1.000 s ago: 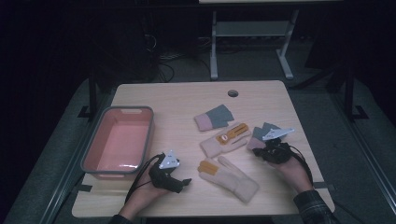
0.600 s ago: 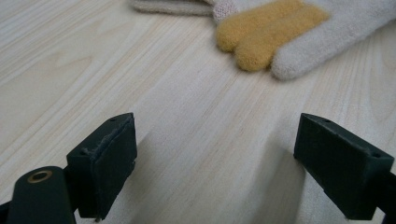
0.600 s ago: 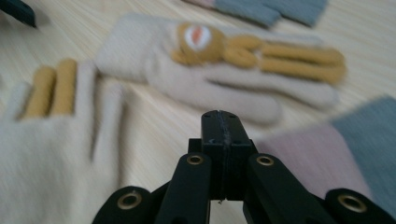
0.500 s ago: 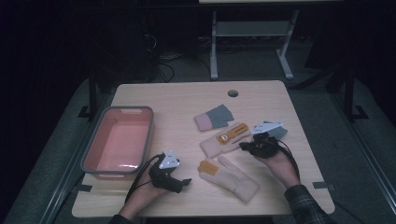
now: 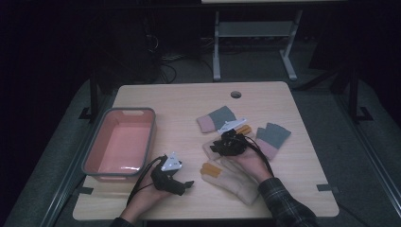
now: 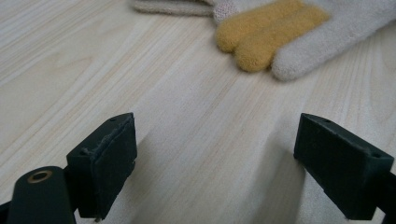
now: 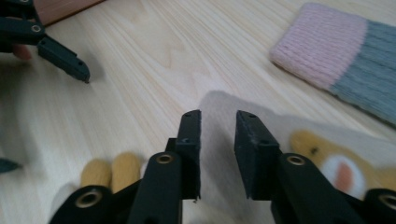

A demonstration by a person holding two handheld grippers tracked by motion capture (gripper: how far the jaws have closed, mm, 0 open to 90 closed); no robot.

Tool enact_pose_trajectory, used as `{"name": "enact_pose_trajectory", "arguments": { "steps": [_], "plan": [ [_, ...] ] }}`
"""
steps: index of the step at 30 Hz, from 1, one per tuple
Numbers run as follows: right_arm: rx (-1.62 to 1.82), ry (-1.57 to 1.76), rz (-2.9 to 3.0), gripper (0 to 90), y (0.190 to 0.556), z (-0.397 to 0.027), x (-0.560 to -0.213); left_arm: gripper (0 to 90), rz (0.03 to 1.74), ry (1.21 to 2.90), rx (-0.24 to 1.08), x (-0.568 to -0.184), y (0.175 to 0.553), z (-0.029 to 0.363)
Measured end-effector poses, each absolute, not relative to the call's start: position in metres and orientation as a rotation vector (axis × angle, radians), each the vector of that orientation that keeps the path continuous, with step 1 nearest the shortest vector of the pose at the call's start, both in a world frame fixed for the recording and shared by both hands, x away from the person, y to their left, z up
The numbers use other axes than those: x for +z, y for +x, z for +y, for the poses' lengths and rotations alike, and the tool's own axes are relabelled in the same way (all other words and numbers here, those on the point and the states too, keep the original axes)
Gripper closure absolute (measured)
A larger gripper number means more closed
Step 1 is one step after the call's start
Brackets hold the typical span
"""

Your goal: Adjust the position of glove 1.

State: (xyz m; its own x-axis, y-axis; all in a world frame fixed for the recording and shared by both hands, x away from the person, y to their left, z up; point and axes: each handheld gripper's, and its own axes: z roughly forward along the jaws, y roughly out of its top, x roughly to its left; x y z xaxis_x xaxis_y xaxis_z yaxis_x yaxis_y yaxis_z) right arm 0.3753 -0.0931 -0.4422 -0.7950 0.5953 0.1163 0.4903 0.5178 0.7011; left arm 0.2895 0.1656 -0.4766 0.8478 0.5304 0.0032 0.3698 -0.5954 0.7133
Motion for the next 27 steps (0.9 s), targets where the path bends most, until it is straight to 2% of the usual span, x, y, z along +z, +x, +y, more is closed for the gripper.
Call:
{"name": "enact_pose_trajectory", "arguments": {
  "steps": [2,4,5,7,8,12,14,22,27],
  "plan": [
    [1.118,0.964,2.617,64.6,0.378,-0.086,-0.445,12.4,0.652,2.273,0.278,-0.477,0.289,0.166],
    [1.119,0.967,2.625,63.3,0.379,-0.083,-0.447,12.5,0.652,2.272,0.277,-0.477,0.289,0.166],
    [1.091,0.962,2.630,58.8,0.379,-0.076,-0.452,12.5,0.652,2.273,0.277,-0.477,0.289,0.166],
    [1.055,0.954,2.644,58.3,0.378,-0.071,-0.456,12.5,0.653,2.273,0.277,-0.477,0.289,0.166],
    [1.040,0.947,2.634,58.9,0.377,-0.069,-0.457,12.4,0.652,2.273,0.277,-0.477,0.289,0.166],
    [0.995,0.924,2.599,76.4,0.375,-0.067,-0.460,12.4,0.653,2.272,0.277,-0.477,0.289,0.165],
    [1.006,0.924,2.585,81.7,0.375,-0.070,-0.461,12.4,0.657,2.268,0.276,-0.477,0.289,0.165],
    [1.072,0.907,2.575,83.3,0.374,-0.082,-0.447,12.5,0.650,2.274,0.278,-0.477,0.290,0.166],
    [1.167,0.834,2.557,83.0,0.369,-0.086,-0.424,12.5,0.645,2.280,0.282,-0.476,0.290,0.166]
  ]
}}
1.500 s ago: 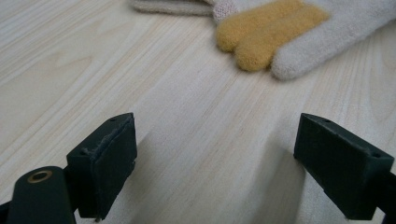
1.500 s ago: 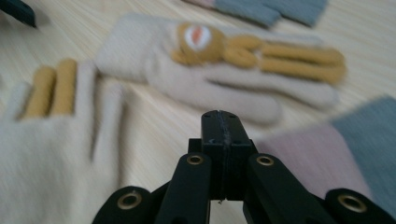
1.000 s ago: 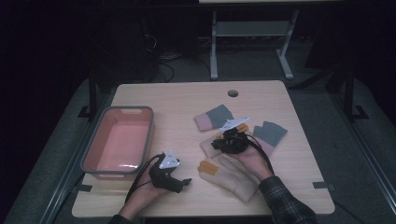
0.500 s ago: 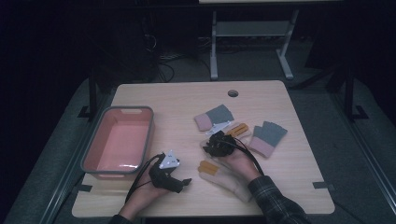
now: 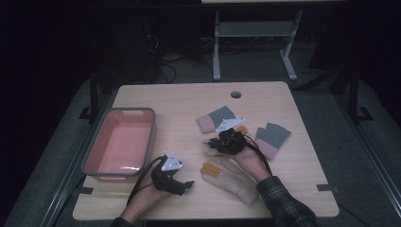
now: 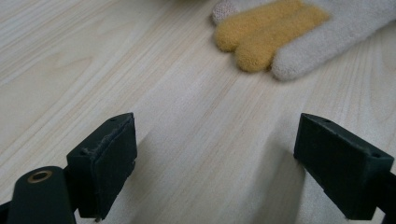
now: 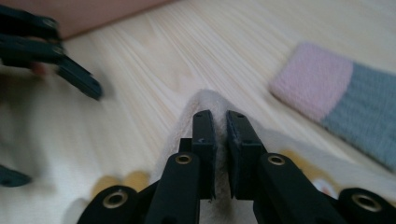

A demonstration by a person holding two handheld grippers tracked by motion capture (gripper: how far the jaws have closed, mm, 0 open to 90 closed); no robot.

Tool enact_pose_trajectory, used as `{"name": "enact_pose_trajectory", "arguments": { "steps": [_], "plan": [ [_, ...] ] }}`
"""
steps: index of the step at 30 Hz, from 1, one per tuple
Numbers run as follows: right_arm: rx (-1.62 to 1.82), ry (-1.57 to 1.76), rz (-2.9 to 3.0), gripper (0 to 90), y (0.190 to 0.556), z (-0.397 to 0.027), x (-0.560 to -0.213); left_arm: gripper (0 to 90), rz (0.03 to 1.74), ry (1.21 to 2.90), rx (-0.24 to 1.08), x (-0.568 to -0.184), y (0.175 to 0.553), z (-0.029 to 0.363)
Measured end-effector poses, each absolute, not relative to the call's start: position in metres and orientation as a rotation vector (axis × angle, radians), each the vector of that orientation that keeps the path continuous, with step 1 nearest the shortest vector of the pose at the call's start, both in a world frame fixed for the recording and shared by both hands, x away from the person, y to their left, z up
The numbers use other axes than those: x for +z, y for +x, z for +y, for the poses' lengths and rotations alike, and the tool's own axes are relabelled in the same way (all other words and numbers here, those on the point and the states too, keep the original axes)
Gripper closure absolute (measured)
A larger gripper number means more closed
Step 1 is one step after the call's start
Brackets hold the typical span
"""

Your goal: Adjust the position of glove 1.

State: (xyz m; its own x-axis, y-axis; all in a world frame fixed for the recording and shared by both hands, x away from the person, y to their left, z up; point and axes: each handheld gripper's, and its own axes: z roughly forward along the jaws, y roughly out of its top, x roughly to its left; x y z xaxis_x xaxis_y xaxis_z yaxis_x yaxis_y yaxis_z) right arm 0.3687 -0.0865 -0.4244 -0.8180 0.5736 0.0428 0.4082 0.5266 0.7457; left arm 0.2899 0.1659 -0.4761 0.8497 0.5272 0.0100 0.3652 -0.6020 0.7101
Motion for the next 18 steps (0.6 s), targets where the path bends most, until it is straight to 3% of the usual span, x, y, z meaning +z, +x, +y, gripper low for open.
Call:
{"name": "enact_pose_trajectory", "arguments": {
  "steps": [7,18],
  "plan": [
    [1.286,0.638,2.615,82.3,0.343,-0.089,-0.401,12.5,0.650,2.263,0.281,-0.477,0.290,0.165],
    [1.247,0.528,2.732,79.9,0.297,-0.124,-0.410,12.5,0.660,2.262,0.277,-0.477,0.289,0.165]
  ]
}}
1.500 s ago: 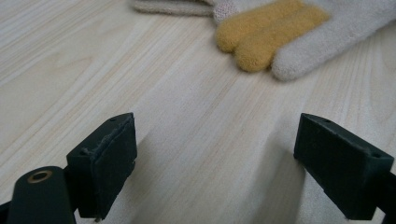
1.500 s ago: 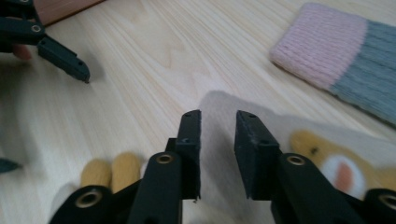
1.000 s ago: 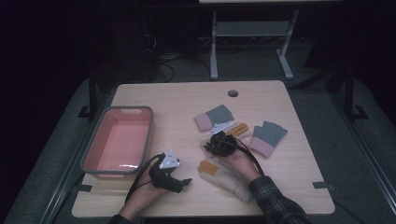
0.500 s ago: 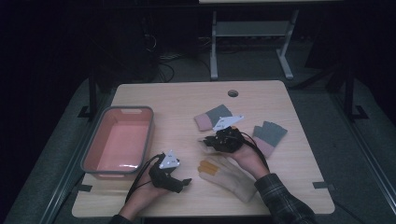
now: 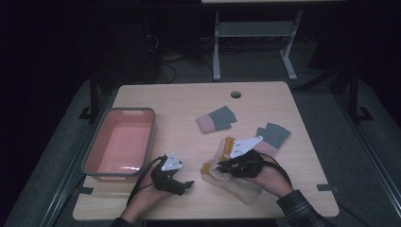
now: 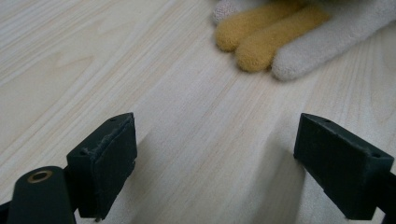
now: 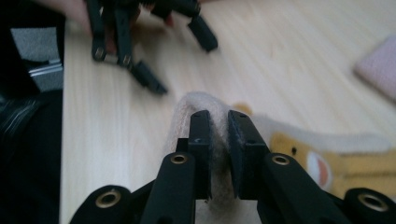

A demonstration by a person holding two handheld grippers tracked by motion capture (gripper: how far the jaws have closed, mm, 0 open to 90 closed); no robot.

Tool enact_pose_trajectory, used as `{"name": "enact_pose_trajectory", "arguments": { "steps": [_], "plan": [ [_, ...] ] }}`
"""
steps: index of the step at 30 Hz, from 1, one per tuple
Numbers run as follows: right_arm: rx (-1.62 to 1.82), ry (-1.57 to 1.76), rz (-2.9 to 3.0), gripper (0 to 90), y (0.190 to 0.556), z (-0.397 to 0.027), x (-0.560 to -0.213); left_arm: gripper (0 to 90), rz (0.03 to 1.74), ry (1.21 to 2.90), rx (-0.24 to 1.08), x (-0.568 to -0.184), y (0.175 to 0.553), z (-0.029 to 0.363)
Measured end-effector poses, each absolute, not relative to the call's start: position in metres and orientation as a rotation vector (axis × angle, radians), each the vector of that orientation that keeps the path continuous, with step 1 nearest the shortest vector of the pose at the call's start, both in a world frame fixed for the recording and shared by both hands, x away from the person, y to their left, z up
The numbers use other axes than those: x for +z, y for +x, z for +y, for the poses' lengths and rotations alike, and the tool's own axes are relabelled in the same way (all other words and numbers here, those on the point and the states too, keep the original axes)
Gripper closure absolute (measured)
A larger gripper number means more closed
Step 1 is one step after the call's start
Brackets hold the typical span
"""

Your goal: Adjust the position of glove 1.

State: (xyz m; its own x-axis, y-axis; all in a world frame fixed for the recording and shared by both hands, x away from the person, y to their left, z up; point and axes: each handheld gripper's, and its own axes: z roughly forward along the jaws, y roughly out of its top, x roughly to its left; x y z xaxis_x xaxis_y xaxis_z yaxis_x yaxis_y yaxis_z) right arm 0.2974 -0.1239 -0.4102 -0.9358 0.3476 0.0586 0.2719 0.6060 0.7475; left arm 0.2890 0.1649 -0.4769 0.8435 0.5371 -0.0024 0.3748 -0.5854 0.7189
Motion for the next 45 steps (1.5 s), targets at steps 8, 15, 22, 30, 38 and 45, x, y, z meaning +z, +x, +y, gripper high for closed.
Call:
{"name": "enact_pose_trajectory", "arguments": {
  "steps": [8,15,22,30,38,45],
  "plan": [
    [1.171,0.567,2.753,79.2,0.280,-0.156,-0.413,12.5,0.662,2.260,0.279,-0.477,0.289,0.165],
    [1.142,0.686,2.781,68.0,0.274,-0.188,-0.421,12.5,0.660,2.262,0.283,-0.477,0.289,0.165],
    [1.136,0.867,2.656,59.0,0.282,-0.201,-0.414,12.5,0.663,2.259,0.282,-0.477,0.289,0.165],
    [1.114,1.031,2.552,54.3,0.303,-0.197,-0.416,12.5,0.667,2.256,0.282,-0.477,0.288,0.164],
    [1.132,1.053,2.495,55.0,0.311,-0.199,-0.409,12.5,0.664,2.263,0.283,-0.477,0.289,0.165],
    [1.054,1.118,2.550,54.4,0.315,-0.193,-0.427,12.5,0.666,2.261,0.284,-0.477,0.289,0.164]
  ]
}}
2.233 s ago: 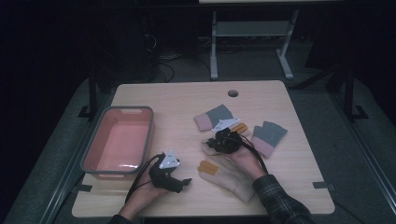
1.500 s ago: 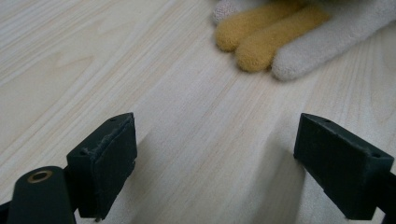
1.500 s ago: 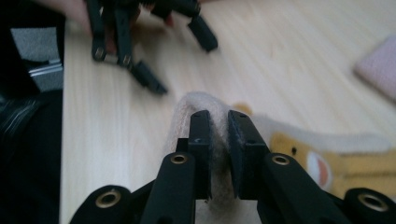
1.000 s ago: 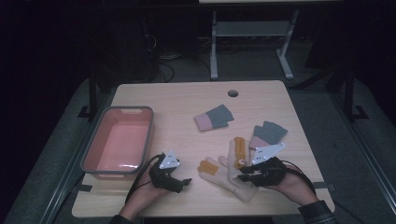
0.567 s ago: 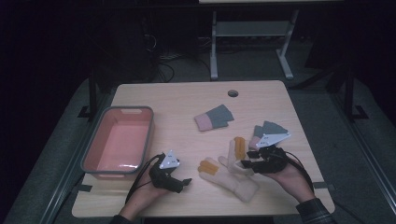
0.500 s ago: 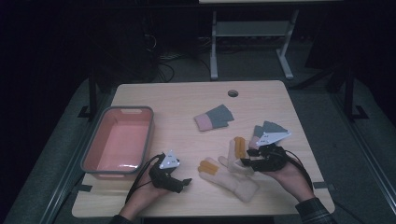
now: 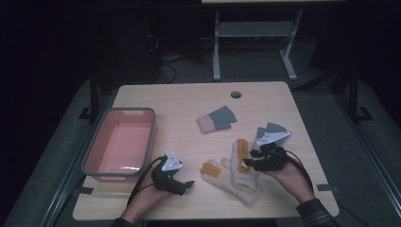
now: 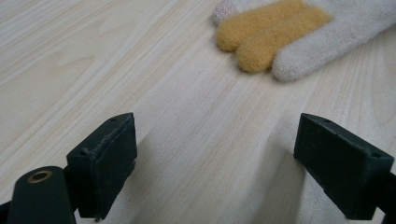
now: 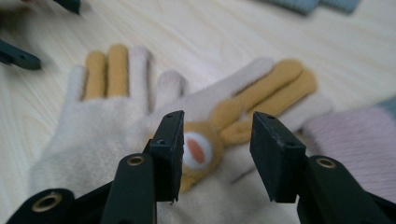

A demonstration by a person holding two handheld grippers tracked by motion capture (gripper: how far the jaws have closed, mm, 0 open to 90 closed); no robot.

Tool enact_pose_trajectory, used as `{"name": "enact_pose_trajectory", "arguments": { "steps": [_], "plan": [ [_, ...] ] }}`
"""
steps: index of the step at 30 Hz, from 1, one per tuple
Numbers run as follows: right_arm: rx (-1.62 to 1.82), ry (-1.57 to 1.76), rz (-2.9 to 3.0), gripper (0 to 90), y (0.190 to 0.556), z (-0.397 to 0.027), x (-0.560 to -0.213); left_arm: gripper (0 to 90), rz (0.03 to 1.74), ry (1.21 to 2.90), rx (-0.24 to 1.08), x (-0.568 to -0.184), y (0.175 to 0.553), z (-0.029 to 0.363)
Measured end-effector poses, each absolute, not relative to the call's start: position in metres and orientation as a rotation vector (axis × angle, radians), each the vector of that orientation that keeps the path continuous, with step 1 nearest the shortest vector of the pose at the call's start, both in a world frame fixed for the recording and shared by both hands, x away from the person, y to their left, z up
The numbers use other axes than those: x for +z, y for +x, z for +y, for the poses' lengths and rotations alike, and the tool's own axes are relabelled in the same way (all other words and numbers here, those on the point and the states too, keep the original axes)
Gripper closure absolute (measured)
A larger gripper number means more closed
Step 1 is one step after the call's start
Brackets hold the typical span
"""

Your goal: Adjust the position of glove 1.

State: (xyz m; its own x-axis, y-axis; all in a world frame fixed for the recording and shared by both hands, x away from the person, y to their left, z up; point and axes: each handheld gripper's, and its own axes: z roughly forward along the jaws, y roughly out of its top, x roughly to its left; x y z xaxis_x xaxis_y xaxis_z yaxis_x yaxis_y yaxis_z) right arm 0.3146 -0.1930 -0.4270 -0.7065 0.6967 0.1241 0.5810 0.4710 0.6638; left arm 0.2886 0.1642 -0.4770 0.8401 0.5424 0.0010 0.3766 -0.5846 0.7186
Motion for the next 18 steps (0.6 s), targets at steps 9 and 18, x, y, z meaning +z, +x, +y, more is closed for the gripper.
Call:
{"name": "enact_pose_trajectory", "arguments": {
  "steps": [9,18],
  "plan": [
    [1.016,1.163,2.617,49.4,0.314,-0.180,-0.445,12.5,0.666,2.261,0.284,-0.477,0.289,0.164],
    [0.965,1.104,2.644,66.5,0.312,-0.176,-0.450,12.4,0.666,2.264,0.283,-0.477,0.289,0.164]
  ]
}}
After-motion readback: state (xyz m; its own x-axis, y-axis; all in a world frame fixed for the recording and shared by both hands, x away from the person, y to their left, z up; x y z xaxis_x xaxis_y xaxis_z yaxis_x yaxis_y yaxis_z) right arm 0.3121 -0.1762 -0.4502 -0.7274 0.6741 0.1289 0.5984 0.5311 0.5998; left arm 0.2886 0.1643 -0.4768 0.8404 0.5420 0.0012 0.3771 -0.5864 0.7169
